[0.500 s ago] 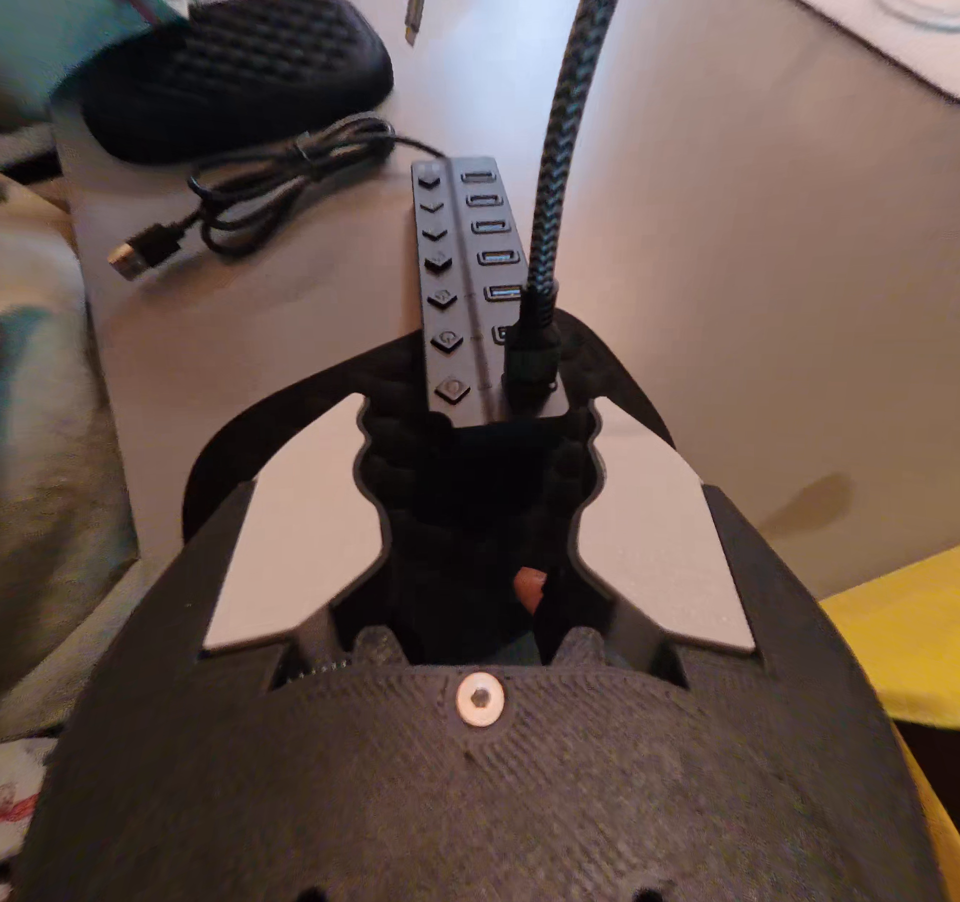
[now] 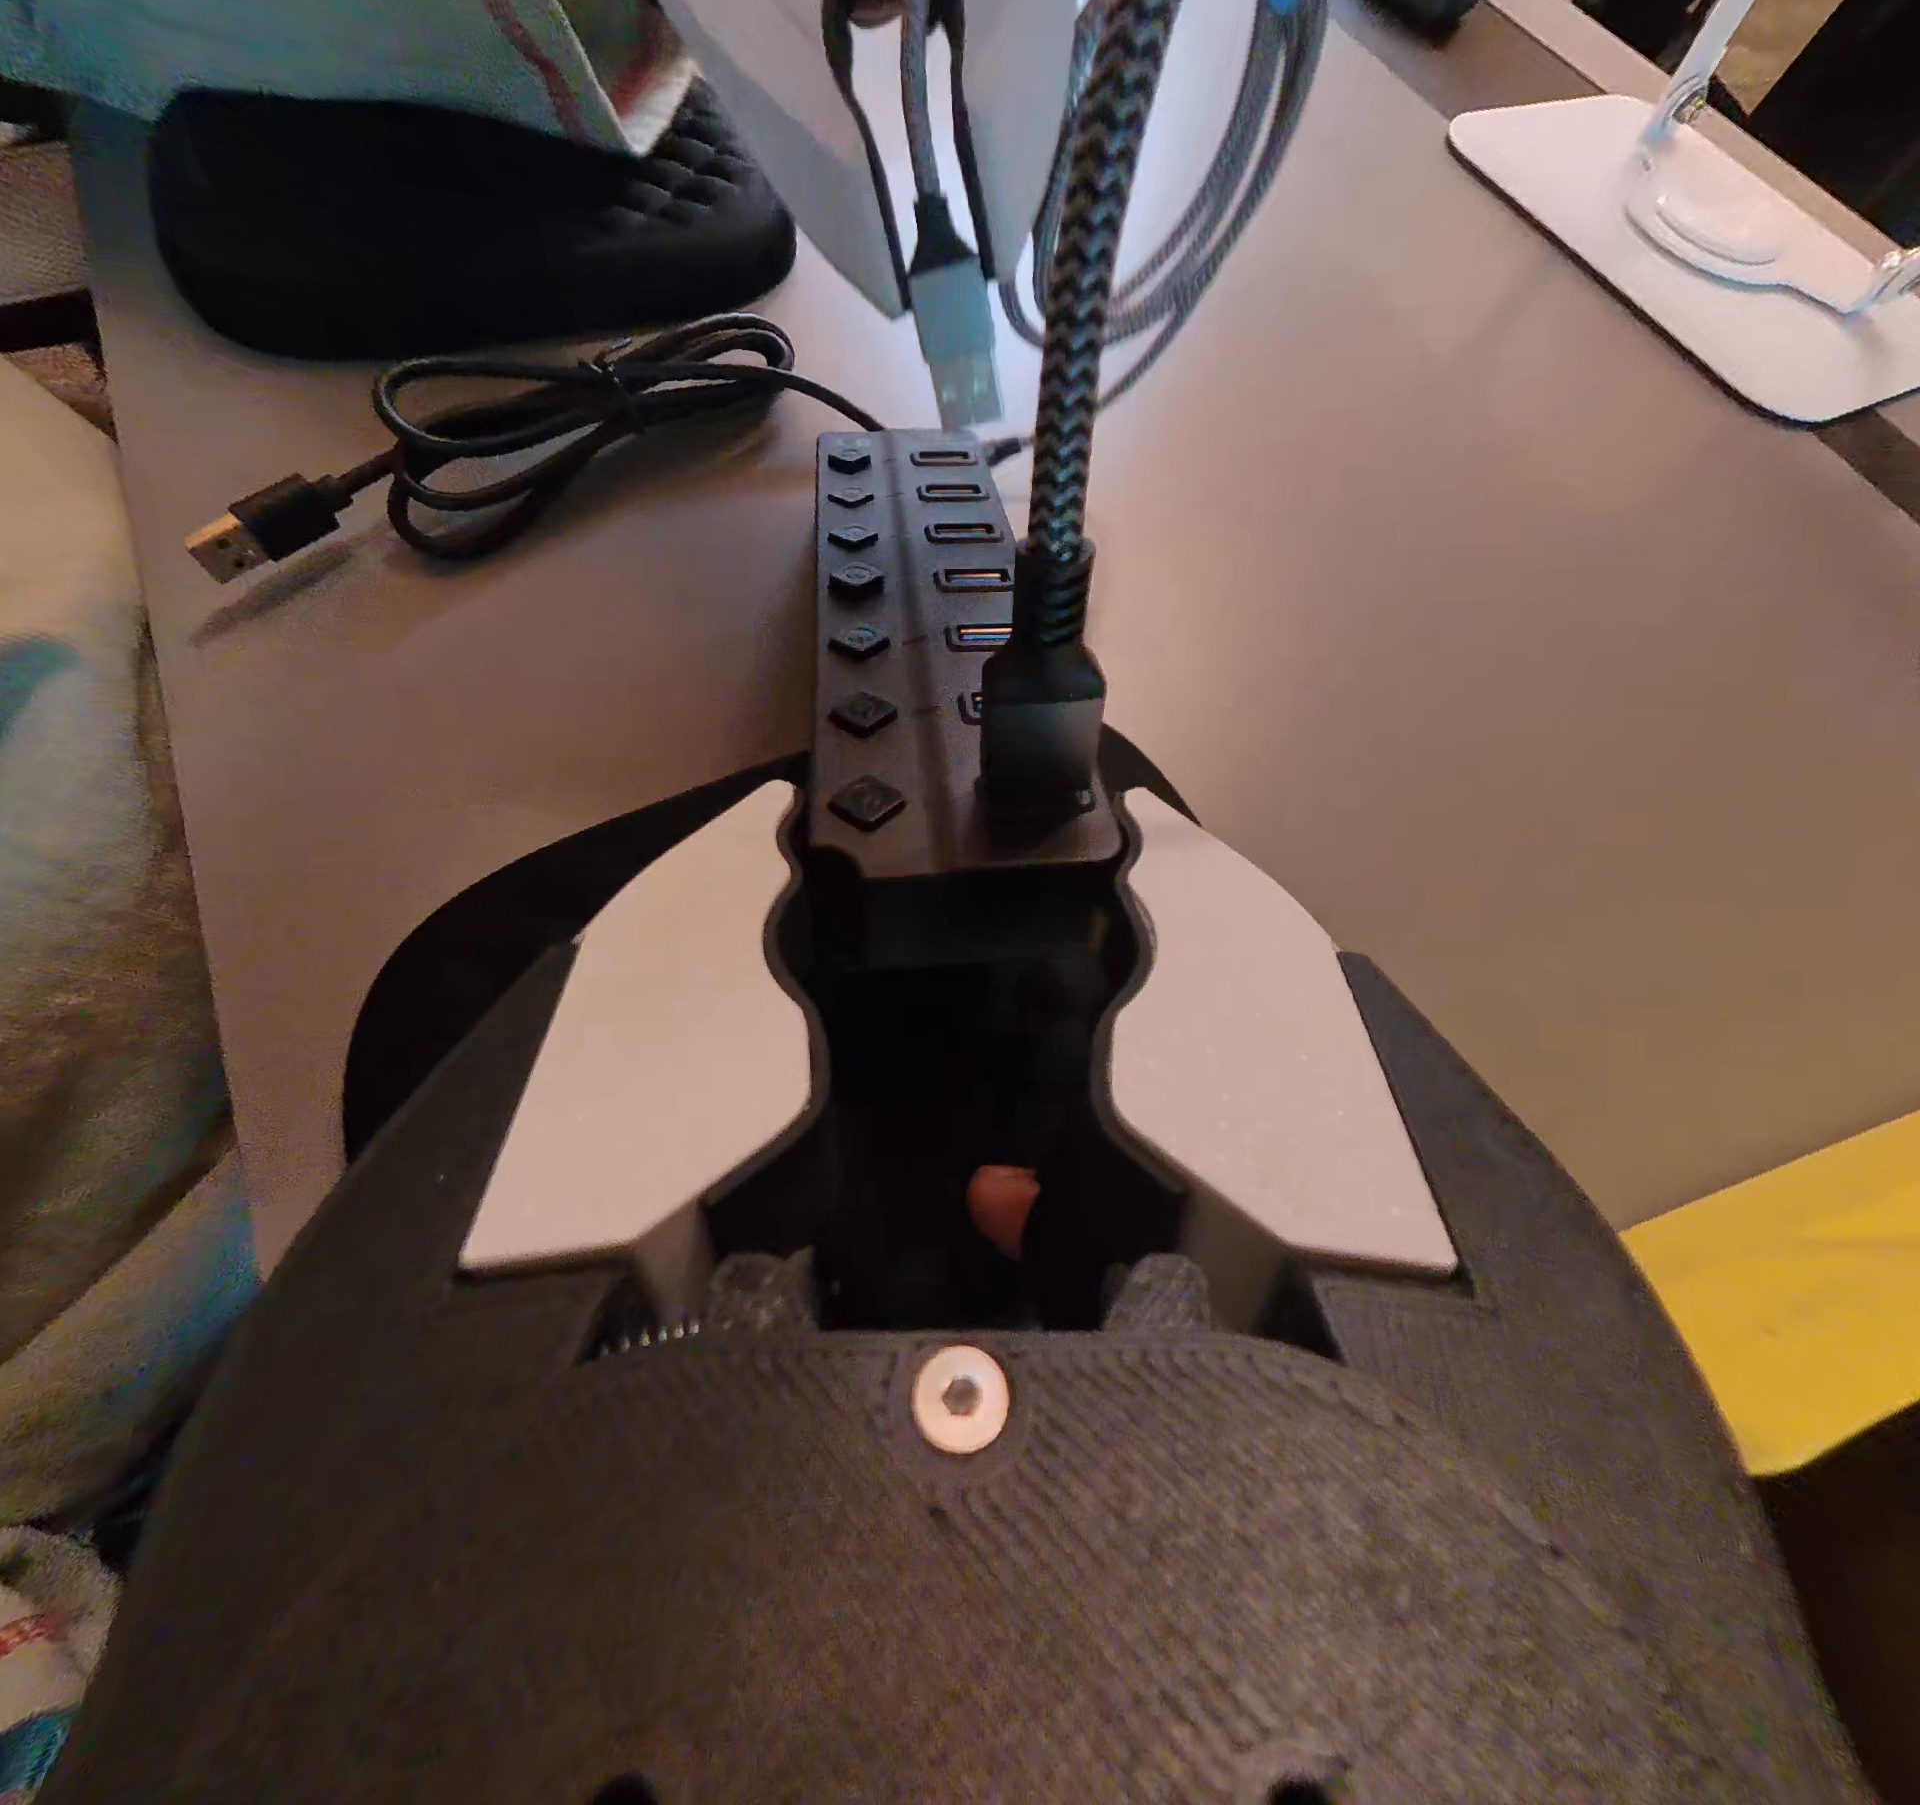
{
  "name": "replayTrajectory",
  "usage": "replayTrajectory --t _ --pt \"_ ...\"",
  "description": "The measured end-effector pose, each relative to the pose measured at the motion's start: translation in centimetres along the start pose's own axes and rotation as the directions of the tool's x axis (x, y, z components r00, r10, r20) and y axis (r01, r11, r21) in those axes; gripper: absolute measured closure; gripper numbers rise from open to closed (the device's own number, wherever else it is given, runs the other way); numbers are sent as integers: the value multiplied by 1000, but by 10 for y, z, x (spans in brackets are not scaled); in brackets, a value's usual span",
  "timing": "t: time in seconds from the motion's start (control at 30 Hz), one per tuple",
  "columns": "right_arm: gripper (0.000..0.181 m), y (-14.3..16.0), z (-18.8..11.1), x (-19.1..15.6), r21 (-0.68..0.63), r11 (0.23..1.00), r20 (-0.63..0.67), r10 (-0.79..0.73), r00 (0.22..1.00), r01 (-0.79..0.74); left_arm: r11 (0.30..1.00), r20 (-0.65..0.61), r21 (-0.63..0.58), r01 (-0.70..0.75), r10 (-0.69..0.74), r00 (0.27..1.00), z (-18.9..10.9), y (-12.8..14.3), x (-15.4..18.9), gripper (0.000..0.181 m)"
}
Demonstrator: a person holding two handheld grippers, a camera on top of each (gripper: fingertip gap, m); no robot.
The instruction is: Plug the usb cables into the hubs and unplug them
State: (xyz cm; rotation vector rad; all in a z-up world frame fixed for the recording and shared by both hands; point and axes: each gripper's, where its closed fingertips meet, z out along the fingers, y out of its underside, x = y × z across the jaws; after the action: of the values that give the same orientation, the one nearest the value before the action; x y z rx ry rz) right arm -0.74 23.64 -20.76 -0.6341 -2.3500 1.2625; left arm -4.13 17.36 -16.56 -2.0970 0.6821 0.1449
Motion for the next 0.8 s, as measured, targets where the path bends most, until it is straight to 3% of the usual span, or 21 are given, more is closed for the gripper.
replayTrajectory --t 0.13,0.5,0.8 --pt "126 -1 -1 -1 2 1000 -3 0 1000 0 998 -50 -63 -6 2 999 17 4 2 168" --pt "126 0 0 -2 -20 1000 -10 -15 1000 15 983 -108 -46 180 -184 977 29 2 6 167" --pt "127 -5 -1 -3 10 1000 -4 -26 1000 26 980 -153 -117 160 -177 972 34 3 8 168"
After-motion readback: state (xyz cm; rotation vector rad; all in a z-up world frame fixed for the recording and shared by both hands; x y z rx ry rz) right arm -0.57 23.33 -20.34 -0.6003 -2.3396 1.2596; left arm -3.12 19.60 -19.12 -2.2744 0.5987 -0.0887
